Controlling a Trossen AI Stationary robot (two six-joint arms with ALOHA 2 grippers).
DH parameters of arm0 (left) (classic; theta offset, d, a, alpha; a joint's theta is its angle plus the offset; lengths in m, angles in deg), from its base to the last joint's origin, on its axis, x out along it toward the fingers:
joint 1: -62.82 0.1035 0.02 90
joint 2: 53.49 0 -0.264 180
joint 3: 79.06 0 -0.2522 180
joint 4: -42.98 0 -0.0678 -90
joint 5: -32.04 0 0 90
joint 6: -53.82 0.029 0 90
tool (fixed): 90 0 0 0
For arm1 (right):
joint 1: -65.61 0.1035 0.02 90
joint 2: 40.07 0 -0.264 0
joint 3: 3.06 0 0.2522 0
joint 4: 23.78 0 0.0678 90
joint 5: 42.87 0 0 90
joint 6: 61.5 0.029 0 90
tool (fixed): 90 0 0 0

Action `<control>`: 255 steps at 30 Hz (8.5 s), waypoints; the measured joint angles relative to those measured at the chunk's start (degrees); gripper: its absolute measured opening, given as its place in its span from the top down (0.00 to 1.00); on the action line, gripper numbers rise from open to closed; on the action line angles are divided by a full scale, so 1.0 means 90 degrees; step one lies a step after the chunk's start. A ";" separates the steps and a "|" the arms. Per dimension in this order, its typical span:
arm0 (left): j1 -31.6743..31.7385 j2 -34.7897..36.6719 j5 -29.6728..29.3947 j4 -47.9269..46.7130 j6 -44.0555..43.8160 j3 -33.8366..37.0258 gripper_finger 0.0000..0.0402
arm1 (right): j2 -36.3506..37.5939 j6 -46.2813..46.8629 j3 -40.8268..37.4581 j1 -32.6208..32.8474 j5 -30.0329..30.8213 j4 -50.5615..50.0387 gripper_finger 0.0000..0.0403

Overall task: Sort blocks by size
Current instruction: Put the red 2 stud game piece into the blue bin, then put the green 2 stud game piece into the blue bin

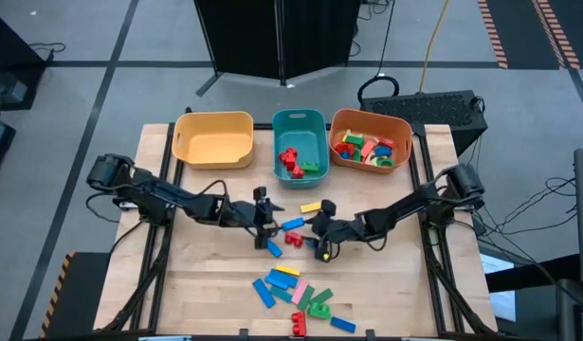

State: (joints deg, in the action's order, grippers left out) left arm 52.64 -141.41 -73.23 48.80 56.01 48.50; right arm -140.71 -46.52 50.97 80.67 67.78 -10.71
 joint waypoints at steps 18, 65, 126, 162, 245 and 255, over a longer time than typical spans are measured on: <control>-0.0591 0.0026 -0.0008 -0.0593 0.0244 0.0007 0.40 | -0.1236 0.0169 0.1729 0.0088 0.0157 -0.1600 0.47; -0.0537 -0.0048 -0.0248 -0.0210 0.0126 0.0010 0.40 | 0.1408 -0.0338 0.1739 -0.3028 -0.1381 -0.2341 0.69; -0.0540 -0.0115 -0.0532 -0.0123 -0.0386 0.0262 0.40 | 0.0825 -0.1756 0.4384 -0.2901 -0.1778 -0.7059 0.50; -0.0646 -0.0110 -0.0666 0.0455 -0.1299 0.0257 0.40 | 0.1598 0.0603 0.1163 0.1788 -0.1301 -0.3322 0.50; -0.2210 -0.1232 -0.1071 0.2352 -0.2263 -0.0097 0.40 | -0.2049 0.2432 0.4311 0.2852 -0.0050 -0.6057 0.61; -0.2591 -0.1234 -0.1695 0.2236 -0.2547 -0.0095 0.40 | -0.1627 0.1995 0.4269 0.2811 -0.0006 -0.6303 0.61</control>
State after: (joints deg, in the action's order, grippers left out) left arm 29.31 -152.52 -88.48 68.92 33.09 47.65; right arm -155.35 -28.57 89.40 105.97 67.73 -67.44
